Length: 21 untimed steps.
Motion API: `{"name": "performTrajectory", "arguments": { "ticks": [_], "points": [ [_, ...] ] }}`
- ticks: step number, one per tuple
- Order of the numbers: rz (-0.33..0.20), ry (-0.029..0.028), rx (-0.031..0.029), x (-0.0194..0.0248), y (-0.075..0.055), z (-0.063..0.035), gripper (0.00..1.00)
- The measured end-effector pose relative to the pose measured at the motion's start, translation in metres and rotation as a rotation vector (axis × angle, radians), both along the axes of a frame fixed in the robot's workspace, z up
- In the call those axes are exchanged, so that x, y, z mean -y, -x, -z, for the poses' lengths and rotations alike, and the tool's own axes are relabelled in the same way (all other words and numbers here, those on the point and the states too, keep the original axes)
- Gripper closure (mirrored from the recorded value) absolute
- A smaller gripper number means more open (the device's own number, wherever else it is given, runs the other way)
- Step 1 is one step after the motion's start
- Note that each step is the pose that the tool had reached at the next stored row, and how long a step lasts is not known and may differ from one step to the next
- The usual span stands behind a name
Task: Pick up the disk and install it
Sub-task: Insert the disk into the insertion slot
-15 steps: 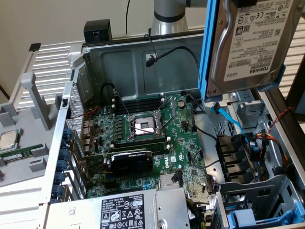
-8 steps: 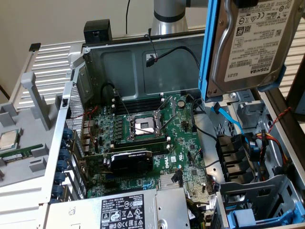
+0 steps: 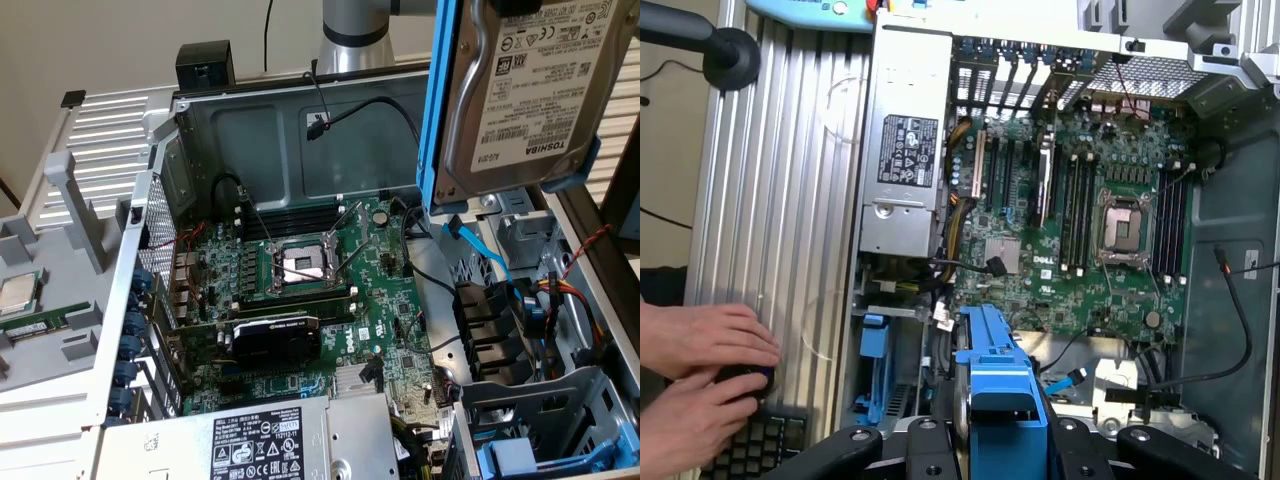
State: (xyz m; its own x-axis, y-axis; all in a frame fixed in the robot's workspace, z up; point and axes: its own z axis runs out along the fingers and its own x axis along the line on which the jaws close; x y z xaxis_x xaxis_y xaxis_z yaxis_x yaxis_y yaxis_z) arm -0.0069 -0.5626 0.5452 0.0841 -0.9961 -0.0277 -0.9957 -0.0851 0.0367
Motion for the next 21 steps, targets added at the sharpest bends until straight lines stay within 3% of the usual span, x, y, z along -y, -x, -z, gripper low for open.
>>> {"name": "performTrajectory", "arguments": {
  "ticks": [5,13,21],
  "points": [
    [0.009,0.0089,-0.0001,0.0027,0.000,-0.0001,0.63],
    [0.023,0.0094,-0.0001,0.0143,0.000,0.0000,0.63],
    [0.036,0.0117,-0.0002,0.0206,-0.002,0.0013,0.63]
  ]
}}
